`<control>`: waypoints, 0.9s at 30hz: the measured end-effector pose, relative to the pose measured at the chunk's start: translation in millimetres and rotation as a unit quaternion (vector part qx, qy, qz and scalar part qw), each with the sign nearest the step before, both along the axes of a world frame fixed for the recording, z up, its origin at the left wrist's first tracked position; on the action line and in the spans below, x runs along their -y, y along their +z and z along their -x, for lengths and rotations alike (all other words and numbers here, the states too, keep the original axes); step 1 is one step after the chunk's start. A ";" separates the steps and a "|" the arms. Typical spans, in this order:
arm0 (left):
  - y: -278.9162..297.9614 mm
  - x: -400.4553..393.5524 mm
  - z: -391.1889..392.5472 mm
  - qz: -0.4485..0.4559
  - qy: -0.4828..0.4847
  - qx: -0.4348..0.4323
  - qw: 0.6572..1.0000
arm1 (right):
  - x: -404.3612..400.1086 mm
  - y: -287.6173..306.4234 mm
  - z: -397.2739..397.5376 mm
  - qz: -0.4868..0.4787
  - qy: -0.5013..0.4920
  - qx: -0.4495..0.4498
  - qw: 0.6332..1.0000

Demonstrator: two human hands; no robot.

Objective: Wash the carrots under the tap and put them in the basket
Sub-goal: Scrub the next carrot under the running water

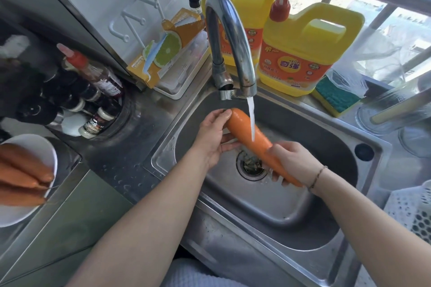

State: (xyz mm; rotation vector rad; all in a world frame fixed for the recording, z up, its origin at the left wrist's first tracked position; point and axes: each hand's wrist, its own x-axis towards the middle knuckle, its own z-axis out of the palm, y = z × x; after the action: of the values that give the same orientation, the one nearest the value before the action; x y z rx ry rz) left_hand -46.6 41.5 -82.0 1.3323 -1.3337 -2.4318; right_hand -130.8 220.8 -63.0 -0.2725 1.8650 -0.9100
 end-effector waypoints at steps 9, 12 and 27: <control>2.7 -10.0 0.4 0.037 -0.051 -0.008 0.998 | 37.9 10.8 -1.0 -0.009 0.002 -0.057 0.998; 3.9 0.6 2.2 0.066 -0.040 0.006 0.997 | 33.5 7.4 -5.3 0.021 0.006 -0.062 0.998; 3.0 23.2 -1.6 0.010 0.011 -0.028 0.999 | 26.3 -3.2 -1.5 0.076 0.064 -0.013 0.995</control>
State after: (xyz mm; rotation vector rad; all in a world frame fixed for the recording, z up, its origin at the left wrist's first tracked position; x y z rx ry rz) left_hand -44.9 18.3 -79.0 1.2577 -1.3187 -2.4156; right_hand -129.3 194.5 -66.2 -0.4932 1.7821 -0.9663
